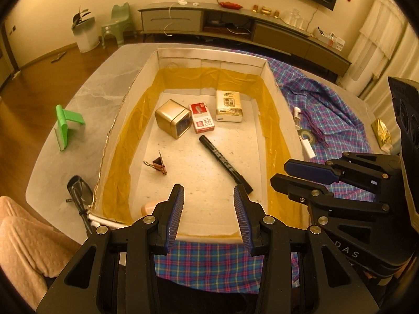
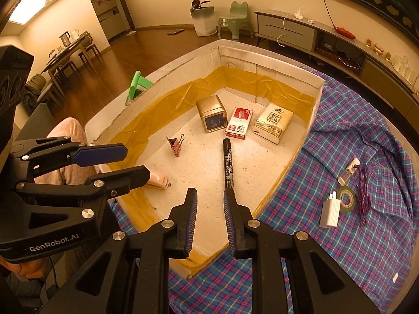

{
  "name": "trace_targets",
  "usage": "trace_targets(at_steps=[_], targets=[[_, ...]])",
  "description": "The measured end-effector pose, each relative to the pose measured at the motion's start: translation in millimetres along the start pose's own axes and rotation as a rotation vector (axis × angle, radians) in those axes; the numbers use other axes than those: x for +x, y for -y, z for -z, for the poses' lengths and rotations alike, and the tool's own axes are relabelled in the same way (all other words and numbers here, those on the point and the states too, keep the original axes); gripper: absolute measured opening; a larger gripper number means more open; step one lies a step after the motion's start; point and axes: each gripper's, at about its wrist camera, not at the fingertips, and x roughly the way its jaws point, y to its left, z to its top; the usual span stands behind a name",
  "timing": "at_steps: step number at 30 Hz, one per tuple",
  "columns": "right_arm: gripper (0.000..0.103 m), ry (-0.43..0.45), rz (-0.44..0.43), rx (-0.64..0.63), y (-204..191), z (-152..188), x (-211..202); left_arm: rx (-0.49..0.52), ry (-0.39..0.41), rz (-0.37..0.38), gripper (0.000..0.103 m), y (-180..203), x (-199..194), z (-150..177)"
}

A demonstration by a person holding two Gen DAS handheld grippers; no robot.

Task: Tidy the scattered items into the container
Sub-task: 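Move both tools back over the plaid shirt toward the remaining items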

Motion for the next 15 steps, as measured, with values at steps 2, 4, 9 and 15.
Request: trace_targets(at_steps=[2, 4, 9, 15], targets=[[0.024, 0.013, -0.02, 0.008, 0.6, 3.3, -5.8, 0.005, 0.003, -0.003, 0.042, 3.6, -3.7, 2.0], [0.027, 0.023, -0.031, 0.011, 1.0, 6.6, -10.9, 0.015, 0.005, -0.006, 0.042, 8.6, -7.6, 4.2], [0.028, 0.051, -0.052, 0.021, 3.9, 16.4, -23.5, 0.042, 0.024, -0.027, 0.042, 21.4, -17.3, 10.4], [0.029, 0.113, -0.096, 0.038, 11.4, 30.7, -44.1, 0.074, 0.053, -0.032, 0.043, 39.5, -28.1, 20.5]])
